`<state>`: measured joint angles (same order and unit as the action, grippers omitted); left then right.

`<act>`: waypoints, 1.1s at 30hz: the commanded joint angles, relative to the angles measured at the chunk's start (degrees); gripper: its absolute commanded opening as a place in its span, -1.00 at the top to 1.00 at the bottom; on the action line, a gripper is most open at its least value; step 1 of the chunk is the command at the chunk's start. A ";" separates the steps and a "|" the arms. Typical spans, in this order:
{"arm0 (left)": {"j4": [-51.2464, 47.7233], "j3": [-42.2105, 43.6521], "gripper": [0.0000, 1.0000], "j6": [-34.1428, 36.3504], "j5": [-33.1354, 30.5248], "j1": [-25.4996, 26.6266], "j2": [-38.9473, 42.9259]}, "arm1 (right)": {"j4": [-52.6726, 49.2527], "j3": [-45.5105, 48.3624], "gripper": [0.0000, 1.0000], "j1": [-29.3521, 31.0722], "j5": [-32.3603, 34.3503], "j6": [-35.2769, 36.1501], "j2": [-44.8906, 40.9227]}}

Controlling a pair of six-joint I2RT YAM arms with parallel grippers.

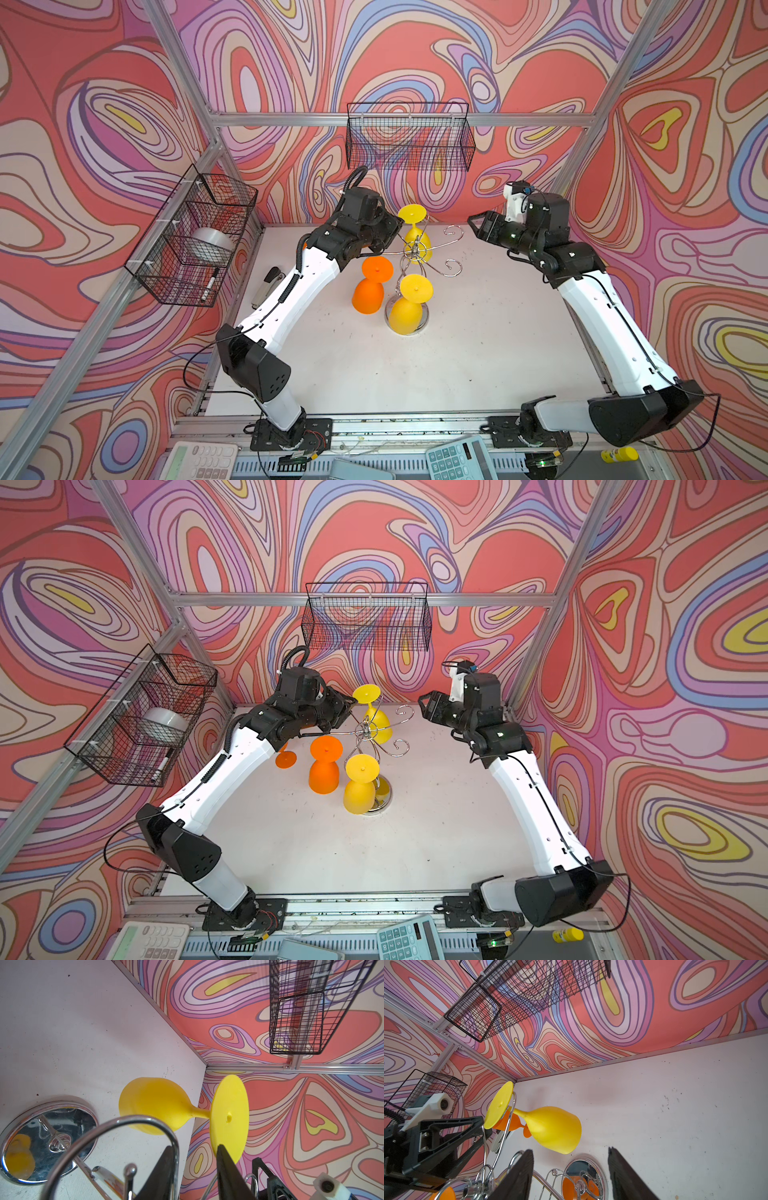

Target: Take the wine glass off the wine glass rack

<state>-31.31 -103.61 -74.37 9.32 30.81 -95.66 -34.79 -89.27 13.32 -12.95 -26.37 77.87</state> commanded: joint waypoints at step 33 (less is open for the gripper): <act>2.01 -9.98 0.08 9.14 11.37 -3.55 -7.05 | 5.78 4.84 -0.15 6.41 -0.79 -5.90 -3.02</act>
<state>-29.85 -111.59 -66.63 19.11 27.68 -101.82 -31.11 -85.12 19.22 -14.74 -31.20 75.85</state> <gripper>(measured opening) 0.445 0.576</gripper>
